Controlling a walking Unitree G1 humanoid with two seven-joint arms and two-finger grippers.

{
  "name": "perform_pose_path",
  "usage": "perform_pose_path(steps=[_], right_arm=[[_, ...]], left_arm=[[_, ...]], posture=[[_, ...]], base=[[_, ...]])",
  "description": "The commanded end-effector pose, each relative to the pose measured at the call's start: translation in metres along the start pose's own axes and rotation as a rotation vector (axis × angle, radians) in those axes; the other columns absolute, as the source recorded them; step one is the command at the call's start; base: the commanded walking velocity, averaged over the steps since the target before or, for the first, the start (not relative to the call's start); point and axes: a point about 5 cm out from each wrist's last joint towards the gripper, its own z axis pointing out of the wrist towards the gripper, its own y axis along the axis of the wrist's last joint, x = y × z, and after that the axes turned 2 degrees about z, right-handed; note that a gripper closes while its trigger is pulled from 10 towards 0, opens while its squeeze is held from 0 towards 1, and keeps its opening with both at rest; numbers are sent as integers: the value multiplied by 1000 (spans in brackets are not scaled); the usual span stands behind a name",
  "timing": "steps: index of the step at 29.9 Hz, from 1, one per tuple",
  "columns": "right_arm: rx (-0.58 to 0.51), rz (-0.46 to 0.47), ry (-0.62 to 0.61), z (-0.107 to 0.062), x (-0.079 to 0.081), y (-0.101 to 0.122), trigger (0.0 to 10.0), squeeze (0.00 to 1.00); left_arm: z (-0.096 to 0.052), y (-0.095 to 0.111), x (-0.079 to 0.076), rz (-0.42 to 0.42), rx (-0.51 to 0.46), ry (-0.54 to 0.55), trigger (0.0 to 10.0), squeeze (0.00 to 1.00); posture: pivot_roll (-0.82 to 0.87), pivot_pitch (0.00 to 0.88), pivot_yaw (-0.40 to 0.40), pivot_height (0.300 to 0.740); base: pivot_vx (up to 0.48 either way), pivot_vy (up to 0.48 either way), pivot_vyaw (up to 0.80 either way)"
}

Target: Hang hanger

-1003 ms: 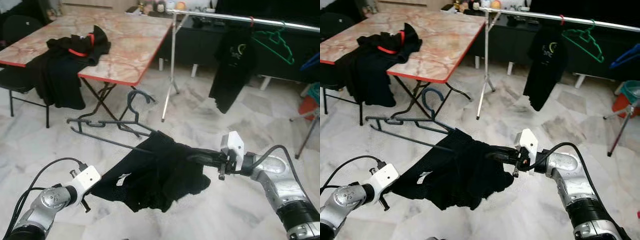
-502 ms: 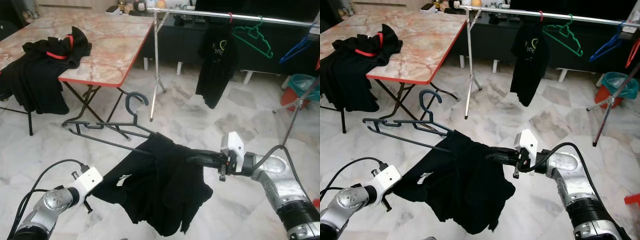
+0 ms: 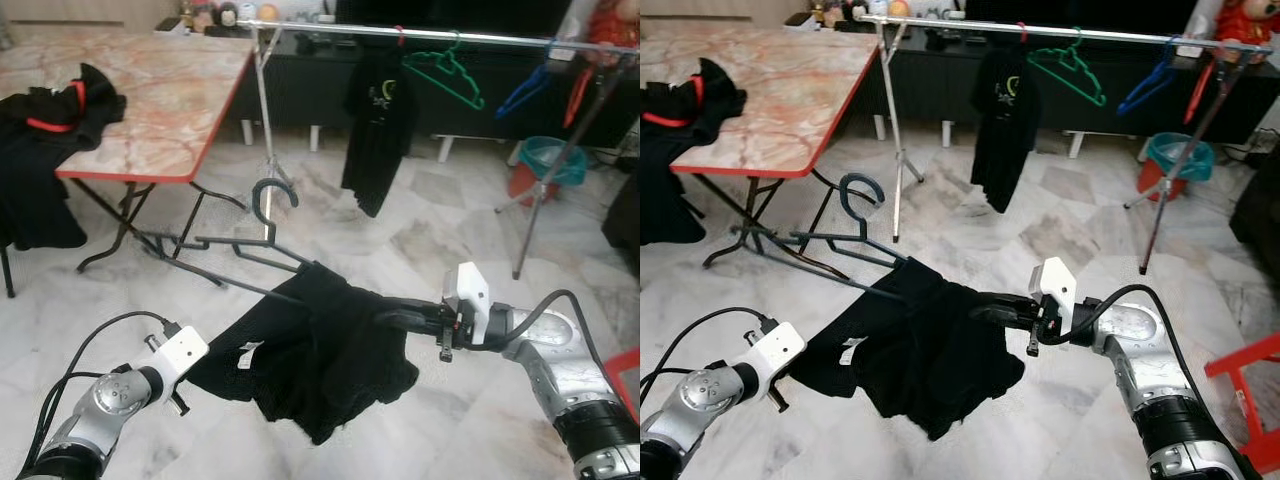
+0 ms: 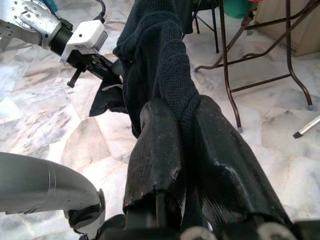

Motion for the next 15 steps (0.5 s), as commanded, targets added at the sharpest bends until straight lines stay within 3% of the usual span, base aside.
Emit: perform_pose_path(steps=[1, 15], right_arm=[[-67, -32, -50, -10, -7, 14, 10000, 0], [-70, -20, -37, -5, -3, 9, 10000, 0]], left_arm=[[-6, -17, -1, 4, 77, 6, 10000, 0], [-4, -15, 1, 16, 67, 44, 10000, 0]], posture=[[0, 4, -5, 740], [-1, 0, 2, 740]], base=[[0, 0, -700], [0, -325, -706]])
